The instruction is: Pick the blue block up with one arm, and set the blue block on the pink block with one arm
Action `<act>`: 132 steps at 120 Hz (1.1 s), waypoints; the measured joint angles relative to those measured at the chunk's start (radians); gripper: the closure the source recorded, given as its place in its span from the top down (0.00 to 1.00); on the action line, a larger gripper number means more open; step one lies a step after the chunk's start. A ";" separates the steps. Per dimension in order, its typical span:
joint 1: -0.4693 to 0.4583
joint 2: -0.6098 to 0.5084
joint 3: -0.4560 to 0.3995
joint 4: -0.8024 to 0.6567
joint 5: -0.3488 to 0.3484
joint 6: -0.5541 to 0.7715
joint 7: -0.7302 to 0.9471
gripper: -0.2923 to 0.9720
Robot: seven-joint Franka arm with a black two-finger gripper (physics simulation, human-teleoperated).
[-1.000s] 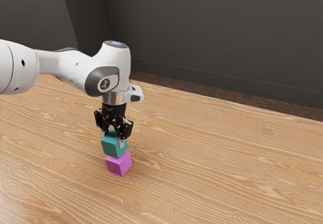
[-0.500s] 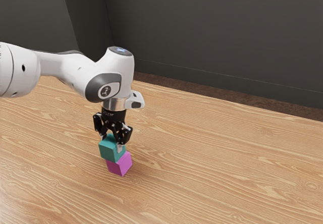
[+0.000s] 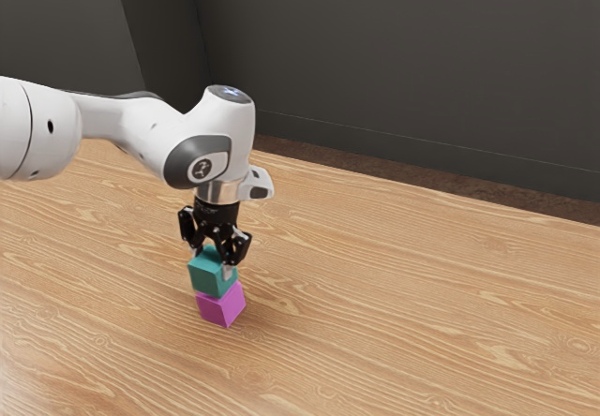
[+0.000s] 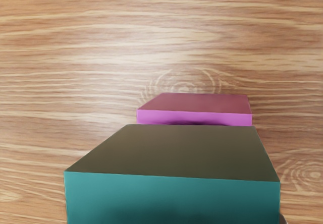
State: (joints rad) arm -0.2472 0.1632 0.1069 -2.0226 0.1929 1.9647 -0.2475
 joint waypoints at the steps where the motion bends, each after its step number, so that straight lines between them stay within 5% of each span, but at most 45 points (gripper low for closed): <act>1: 0.000 0.000 0.000 0.000 0.000 0.000 0.000 0.38; 21: 0.002 0.000 -0.002 0.000 0.000 0.000 -0.003 0.38; 34: 0.000 0.000 -0.004 0.000 -0.008 0.000 -0.001 0.55; 62: -0.002 -0.001 -0.004 0.001 -0.020 -0.001 0.009 0.69; 95: 0.022 -0.125 0.004 0.070 -0.009 -0.033 0.032 0.75; 132: 0.081 -0.204 0.022 0.058 -0.091 -0.055 0.125 0.76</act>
State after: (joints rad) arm -0.1657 -0.0405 0.1286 -1.9642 0.1015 1.9097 -0.1226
